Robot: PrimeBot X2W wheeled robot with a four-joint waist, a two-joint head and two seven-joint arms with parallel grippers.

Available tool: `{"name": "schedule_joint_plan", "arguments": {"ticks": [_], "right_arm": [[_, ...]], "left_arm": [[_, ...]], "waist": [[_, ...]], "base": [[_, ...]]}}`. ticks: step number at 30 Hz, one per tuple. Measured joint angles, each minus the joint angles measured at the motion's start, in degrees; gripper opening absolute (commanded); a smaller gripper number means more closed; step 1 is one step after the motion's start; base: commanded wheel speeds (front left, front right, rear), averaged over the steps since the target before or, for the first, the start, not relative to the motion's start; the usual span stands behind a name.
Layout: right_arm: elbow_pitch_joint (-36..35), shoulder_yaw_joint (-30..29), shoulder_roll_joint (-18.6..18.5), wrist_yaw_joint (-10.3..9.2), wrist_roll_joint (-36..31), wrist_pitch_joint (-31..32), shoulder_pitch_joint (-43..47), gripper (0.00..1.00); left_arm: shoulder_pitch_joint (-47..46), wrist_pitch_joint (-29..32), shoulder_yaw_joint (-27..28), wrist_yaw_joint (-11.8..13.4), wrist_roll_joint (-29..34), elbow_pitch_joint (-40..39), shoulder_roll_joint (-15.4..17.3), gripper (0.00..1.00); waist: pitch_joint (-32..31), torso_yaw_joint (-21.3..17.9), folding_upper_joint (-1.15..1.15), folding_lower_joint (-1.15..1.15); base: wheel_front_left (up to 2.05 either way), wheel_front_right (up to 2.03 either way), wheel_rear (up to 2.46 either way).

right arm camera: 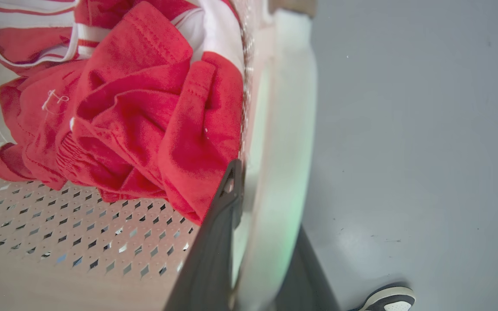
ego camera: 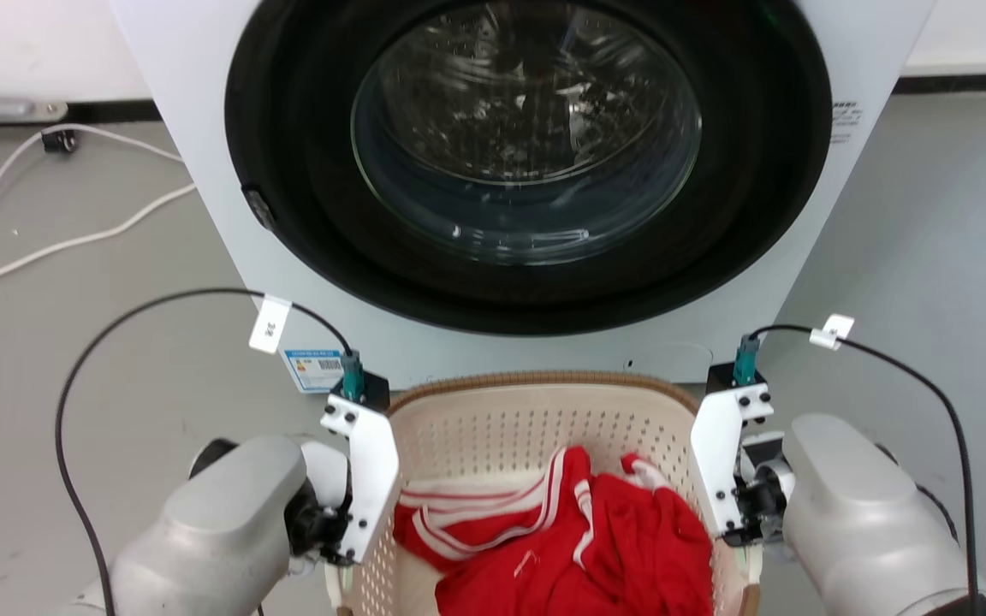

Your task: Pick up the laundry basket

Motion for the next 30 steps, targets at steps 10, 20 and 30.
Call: {"name": "schedule_joint_plan", "arguments": {"ticks": [10, 20, 30], "right_arm": [[-1.34, 2.82, -0.14, -0.02, 2.97, 2.98, 2.82, 0.00], [-1.70, 4.34, -0.32, -0.04, 4.60, 3.66, 3.68, 0.00], [-1.75, 4.92, -0.38, -0.05, 5.13, 2.81, 3.76, 0.00]], "left_arm": [[1.87, 2.65, -3.77, 0.08, -3.31, -1.12, 0.56, 0.00], [1.87, 2.83, -5.33, 0.08, -4.39, -0.45, 0.15, 0.00], [1.83, 1.10, -5.84, 0.08, -4.64, 0.88, -0.37, 0.00]], "waist": [[-4.75, 0.36, 0.00, 0.00], [-7.02, 0.25, 0.00, 0.01], [-7.47, 0.03, 0.00, 0.02]], "base": [[0.00, 0.00, 0.00], [0.00, 0.00, 0.00], [0.00, 0.00, 0.00]]}}
